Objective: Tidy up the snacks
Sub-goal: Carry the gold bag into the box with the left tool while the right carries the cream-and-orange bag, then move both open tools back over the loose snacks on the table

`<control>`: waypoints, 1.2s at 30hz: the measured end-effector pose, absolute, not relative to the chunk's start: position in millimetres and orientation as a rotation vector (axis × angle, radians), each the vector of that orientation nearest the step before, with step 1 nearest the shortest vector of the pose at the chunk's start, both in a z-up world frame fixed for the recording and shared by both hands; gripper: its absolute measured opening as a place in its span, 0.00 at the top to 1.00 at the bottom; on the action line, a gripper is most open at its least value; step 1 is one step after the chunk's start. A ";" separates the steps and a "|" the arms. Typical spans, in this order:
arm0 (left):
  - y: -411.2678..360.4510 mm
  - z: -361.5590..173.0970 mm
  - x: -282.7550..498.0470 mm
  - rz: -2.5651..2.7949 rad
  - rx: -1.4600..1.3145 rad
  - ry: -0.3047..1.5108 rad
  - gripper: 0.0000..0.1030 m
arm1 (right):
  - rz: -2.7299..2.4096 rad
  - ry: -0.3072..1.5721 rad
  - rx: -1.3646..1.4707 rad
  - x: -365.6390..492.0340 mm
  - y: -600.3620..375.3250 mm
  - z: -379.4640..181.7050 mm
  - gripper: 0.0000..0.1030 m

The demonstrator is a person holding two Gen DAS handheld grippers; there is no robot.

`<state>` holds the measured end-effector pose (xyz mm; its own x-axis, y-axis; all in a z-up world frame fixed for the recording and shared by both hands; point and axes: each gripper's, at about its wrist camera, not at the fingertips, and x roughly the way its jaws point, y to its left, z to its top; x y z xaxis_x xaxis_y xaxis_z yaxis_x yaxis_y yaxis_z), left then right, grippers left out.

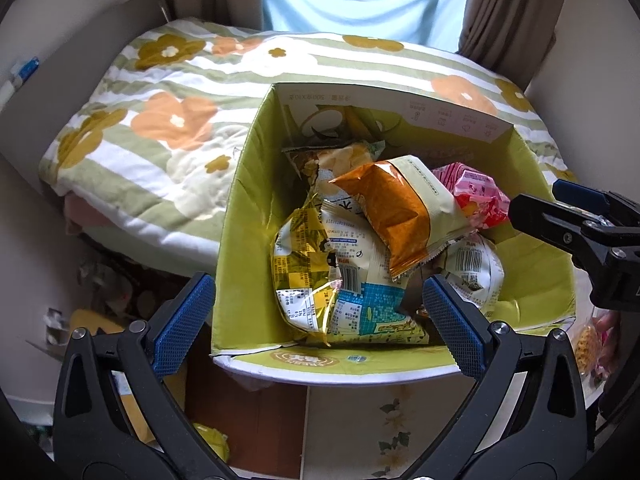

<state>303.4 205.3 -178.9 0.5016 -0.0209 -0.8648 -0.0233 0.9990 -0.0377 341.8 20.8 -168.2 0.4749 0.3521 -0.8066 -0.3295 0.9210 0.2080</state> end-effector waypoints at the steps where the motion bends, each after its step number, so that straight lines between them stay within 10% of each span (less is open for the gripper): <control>1: 205.5 -176.5 302.1 -0.002 -0.059 1.041 0.00 | 0.412 0.990 0.020 339.7 18.6 -165.8 0.03; 36: -133.0 -167.7 190.7 -0.426 0.086 1.058 0.00 | 0.050 0.909 0.093 170.9 -277.6 -134.8 0.03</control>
